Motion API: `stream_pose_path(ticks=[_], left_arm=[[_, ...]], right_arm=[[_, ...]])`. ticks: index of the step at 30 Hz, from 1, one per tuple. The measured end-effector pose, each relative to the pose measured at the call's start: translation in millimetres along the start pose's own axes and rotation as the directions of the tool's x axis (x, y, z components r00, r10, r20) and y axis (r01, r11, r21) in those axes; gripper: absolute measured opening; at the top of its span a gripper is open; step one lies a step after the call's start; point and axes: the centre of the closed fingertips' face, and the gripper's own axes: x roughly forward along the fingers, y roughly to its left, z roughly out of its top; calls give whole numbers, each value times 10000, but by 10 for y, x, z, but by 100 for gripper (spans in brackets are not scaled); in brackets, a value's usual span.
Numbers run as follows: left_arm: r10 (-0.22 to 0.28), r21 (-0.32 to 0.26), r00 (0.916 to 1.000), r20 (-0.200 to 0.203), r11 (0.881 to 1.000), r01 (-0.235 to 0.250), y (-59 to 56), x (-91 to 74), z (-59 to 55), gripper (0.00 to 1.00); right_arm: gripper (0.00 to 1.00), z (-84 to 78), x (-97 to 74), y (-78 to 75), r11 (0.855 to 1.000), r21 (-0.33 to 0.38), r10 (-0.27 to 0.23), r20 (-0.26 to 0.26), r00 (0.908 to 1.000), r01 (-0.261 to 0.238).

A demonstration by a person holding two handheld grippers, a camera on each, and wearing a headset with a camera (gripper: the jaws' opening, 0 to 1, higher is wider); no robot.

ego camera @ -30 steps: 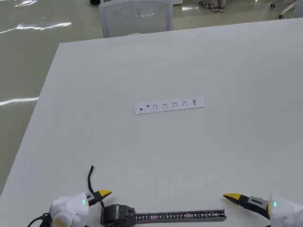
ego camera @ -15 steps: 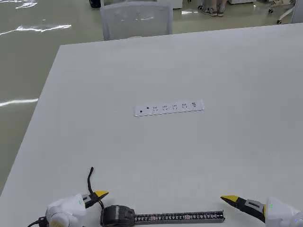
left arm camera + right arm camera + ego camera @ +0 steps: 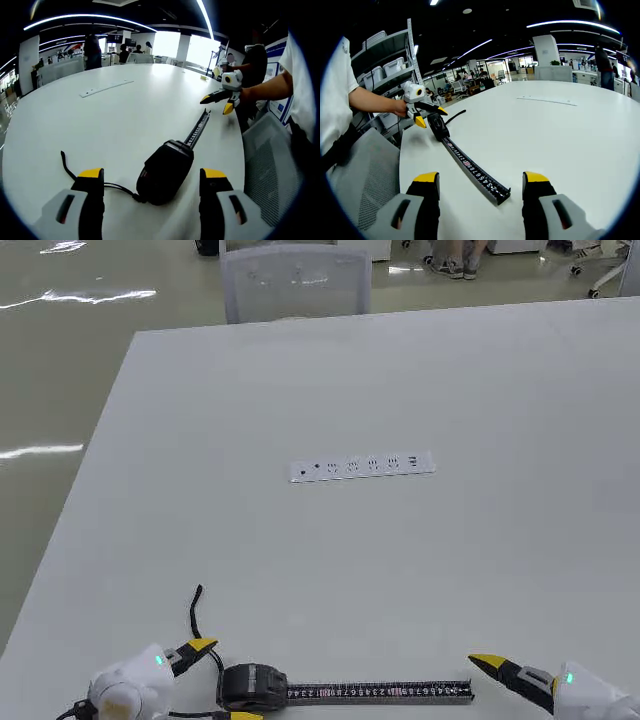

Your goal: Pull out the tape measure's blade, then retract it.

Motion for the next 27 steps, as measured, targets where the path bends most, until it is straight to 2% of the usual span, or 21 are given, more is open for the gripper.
stream_pose_path(ticks=[6,17,27], left_arm=[[306,-493,9991,288,9984,-291,-10,-83,12,77],[599,-676,9976,336,9961,-575,-91,-198,-119,77],[971,-940,9941,485,9913,-922,-121,-308,-130,77]], right_arm=[[68,47,-38,39,9997,61,-218,32,9998,218],[69,30,-104,119,9993,-57,-360,-69,9993,360],[71,35,-170,192,9984,-22,-566,-63,9984,565]])
